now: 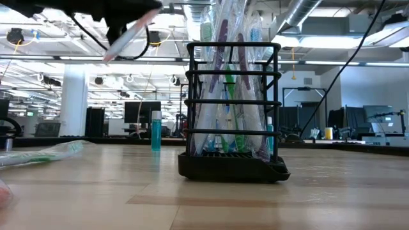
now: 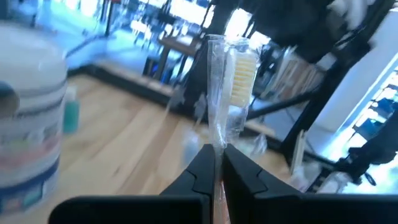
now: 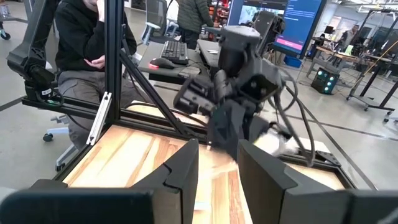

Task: Pick & Place toothbrushing station
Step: Put the top orange toothbrush into the black mesh organizer

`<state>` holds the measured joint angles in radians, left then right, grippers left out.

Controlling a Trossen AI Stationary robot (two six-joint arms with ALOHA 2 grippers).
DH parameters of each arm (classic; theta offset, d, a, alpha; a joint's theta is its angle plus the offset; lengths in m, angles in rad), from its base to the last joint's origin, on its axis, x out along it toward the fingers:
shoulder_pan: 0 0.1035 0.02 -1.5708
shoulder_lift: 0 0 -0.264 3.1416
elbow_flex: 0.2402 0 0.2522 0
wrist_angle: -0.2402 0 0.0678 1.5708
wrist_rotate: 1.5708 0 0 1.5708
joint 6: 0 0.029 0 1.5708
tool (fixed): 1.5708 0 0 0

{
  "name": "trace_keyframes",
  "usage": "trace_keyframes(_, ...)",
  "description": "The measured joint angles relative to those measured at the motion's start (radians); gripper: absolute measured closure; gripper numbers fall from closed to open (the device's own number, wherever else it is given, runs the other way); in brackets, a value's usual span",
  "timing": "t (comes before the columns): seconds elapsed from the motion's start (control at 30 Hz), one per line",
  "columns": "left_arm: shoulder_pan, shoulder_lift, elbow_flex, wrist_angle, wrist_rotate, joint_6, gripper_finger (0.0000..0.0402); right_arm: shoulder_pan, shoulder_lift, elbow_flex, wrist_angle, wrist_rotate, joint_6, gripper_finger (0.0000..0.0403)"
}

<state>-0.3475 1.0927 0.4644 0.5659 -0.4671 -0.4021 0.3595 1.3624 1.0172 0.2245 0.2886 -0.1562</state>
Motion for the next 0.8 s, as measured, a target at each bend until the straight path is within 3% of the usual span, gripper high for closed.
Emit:
trace_keyframes(0.3,-0.001,0.058,0.007,0.240,-0.012,0.110,0.0396,-0.006,0.000,0.000,0.005,0.000,0.034,0.0301)
trace_keyframes(0.8,-0.001,0.281,0.244,0.259,0.013,0.339,0.0396,-0.009,0.000,0.000,0.023,0.000,0.034,0.0301)
